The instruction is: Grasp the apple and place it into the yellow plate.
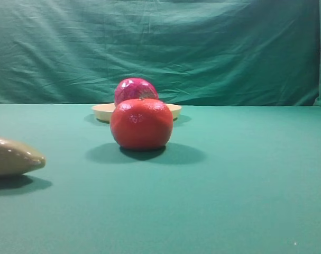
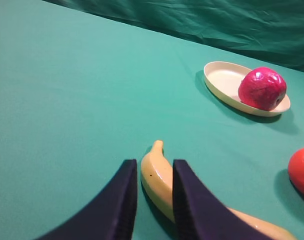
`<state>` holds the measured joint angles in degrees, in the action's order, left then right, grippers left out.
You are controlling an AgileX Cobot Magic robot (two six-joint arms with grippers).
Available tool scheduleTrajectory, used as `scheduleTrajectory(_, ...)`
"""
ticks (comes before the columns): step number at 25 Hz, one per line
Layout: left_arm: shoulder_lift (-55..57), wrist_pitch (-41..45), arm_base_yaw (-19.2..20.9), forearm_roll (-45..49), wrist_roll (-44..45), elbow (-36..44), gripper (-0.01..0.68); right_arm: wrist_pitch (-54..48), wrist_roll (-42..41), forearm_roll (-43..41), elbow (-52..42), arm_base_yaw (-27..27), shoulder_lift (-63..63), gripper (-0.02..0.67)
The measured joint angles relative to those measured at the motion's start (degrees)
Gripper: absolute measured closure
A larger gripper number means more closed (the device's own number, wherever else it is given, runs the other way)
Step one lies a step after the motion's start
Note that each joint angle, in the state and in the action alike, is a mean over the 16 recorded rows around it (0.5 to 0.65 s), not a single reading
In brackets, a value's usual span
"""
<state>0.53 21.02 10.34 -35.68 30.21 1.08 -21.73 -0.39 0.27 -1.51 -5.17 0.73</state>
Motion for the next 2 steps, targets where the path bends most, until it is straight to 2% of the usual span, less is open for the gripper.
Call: scheduleTrajectory(2, 0.0, 0.0, 0.0, 0.0, 0.0, 0.0, 0.516, 0.0, 0.0, 0.0, 0.0, 0.0, 0.0, 0.649)
